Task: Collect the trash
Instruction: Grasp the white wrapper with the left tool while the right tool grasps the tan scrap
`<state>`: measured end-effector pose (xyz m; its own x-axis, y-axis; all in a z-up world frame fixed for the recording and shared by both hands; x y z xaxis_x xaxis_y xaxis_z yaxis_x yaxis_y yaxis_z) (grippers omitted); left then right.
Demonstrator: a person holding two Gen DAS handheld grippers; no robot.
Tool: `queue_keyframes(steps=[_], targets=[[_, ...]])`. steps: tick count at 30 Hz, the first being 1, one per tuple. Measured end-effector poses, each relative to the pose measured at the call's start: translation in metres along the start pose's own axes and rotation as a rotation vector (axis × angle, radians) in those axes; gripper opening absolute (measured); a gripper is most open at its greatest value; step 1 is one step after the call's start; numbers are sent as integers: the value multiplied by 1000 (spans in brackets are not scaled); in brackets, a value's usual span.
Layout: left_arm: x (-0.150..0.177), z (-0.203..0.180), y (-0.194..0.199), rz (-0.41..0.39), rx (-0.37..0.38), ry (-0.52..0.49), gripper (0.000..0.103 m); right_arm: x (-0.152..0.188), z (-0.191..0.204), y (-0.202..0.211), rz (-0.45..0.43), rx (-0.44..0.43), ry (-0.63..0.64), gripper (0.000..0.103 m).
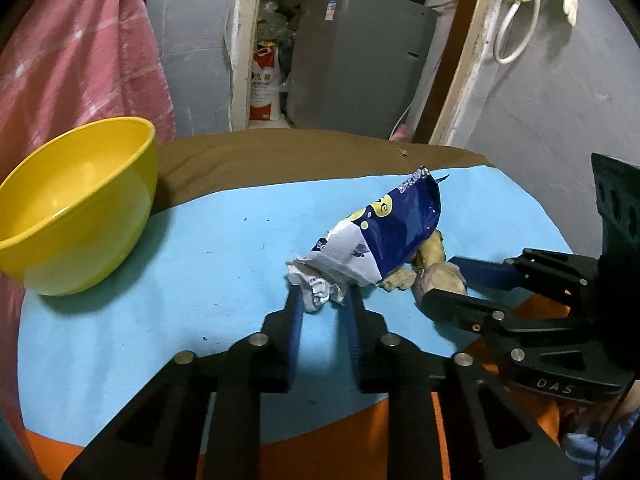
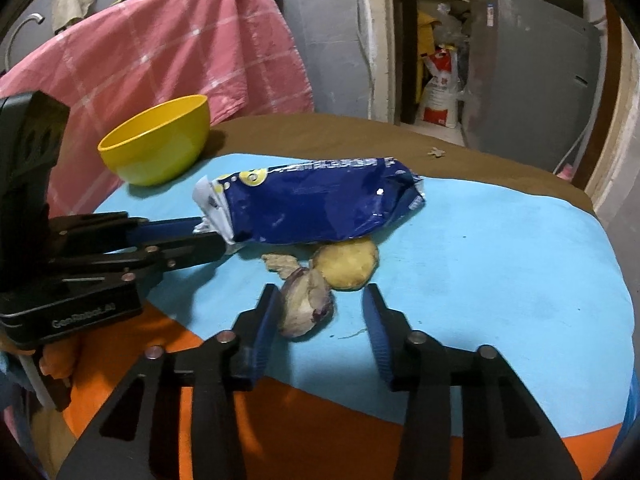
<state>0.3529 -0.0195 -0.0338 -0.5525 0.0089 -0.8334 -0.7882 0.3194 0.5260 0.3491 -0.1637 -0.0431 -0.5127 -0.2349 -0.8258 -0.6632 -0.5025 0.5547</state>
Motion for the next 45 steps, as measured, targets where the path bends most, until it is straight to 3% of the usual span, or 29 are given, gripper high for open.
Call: queue_keyframes(steps=[3, 8, 27, 45], targets=[[0, 1, -2, -7, 1, 9, 9, 1, 3, -1, 6, -33, 1, 22], [1, 3, 0, -17, 8, 26, 5, 1, 2, 1, -7, -40, -20, 20], [3, 8, 9, -29, 12, 74, 5, -4, 6, 11, -85, 37, 38, 18], [26, -10, 57, -52, -22, 42, 5, 13, 13, 40, -142, -7, 56, 17]])
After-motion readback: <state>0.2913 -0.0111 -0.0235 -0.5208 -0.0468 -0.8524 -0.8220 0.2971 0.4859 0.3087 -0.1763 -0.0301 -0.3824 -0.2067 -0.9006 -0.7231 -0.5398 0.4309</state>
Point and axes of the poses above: each gripper's, at about its wrist camera, not at the fingertips, and y roughly against the way its jaws point, z to its left, x to its underside, the point moved 3 cm from there along -y, roughly the way its jaws point, and after that the axes turned 15 degrees about -z, right-handed, at the moved point
